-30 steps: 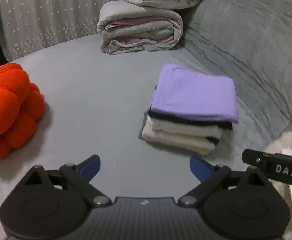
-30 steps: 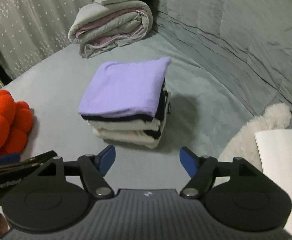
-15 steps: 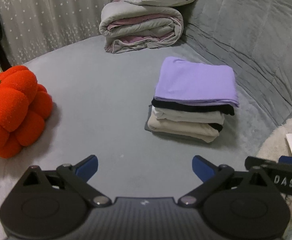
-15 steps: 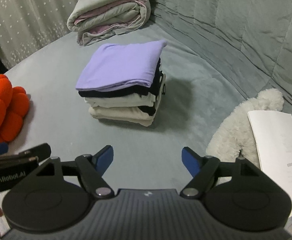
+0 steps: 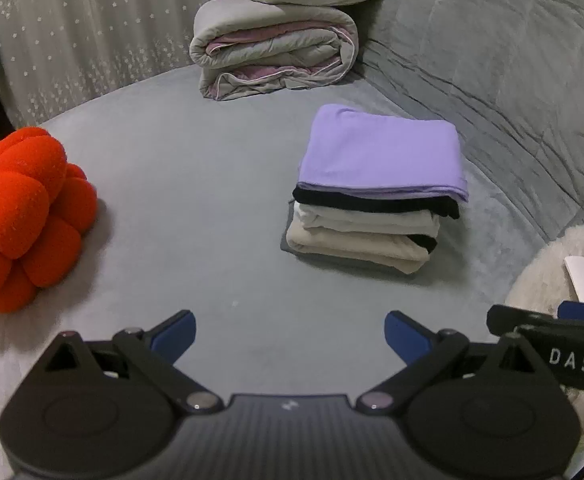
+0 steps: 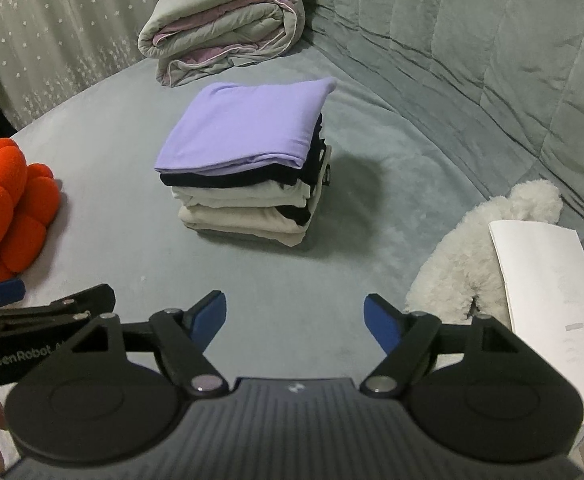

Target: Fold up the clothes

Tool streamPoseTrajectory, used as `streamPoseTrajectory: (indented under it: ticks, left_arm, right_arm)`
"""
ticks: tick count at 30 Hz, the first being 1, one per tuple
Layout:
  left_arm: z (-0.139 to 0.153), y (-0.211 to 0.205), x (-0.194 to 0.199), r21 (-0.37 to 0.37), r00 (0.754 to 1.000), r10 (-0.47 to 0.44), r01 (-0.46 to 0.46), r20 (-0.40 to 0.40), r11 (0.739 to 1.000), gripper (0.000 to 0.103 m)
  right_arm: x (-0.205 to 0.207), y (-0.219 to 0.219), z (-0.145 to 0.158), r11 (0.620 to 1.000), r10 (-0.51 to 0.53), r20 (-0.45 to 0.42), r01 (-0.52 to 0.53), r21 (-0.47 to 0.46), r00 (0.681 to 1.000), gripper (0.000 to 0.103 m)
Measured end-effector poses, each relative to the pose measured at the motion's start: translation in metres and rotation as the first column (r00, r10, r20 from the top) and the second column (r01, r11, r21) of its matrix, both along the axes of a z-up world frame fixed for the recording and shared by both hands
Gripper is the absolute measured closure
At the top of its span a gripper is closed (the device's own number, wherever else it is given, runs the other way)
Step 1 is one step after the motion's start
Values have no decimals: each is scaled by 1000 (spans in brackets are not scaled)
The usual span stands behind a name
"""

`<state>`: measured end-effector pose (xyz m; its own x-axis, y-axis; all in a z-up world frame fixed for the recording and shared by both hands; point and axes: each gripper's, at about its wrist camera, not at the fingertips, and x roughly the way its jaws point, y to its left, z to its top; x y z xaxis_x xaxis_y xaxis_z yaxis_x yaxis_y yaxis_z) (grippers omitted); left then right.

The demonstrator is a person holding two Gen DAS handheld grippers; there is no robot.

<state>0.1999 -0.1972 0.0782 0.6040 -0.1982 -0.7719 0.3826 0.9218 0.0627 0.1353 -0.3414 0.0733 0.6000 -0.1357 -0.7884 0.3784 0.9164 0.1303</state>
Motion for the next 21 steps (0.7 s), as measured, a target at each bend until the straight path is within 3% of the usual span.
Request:
streamPoseTrajectory:
  ticks: [21]
  left_arm:
    - [6,4,-2,5,1000,14,-14,-13,1000,2]
  right_arm:
    - [-3,4,6,1000,8,0,-8,-6,1000,23]
